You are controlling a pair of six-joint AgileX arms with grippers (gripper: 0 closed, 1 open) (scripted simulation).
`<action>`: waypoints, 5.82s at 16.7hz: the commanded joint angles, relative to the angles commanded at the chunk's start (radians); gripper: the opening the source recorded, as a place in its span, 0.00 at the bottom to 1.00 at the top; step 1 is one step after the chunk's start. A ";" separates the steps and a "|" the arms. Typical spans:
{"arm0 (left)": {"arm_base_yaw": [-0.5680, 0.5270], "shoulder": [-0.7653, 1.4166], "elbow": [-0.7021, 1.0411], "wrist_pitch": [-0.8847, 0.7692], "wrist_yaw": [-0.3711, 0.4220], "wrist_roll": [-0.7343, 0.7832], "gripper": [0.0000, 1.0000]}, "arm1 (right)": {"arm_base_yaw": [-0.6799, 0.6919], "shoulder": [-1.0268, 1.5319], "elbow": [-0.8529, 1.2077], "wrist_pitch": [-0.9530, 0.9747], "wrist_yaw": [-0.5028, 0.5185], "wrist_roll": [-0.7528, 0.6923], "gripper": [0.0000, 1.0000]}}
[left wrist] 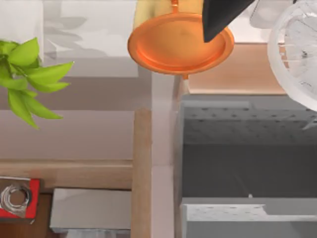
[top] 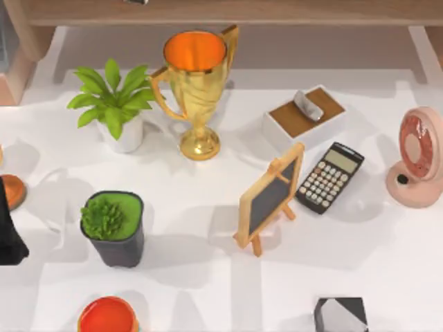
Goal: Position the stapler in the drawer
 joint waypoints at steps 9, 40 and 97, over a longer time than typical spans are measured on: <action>0.000 0.000 0.000 0.000 0.000 0.000 1.00 | -0.032 -0.023 -0.020 -0.008 -0.009 0.016 1.00; 0.000 0.000 0.000 0.000 0.000 0.000 1.00 | 0.466 -0.587 0.465 -2.632 0.694 1.054 1.00; 0.000 0.000 0.000 0.000 0.000 0.000 1.00 | 0.459 -0.539 0.405 -2.466 0.698 1.061 0.00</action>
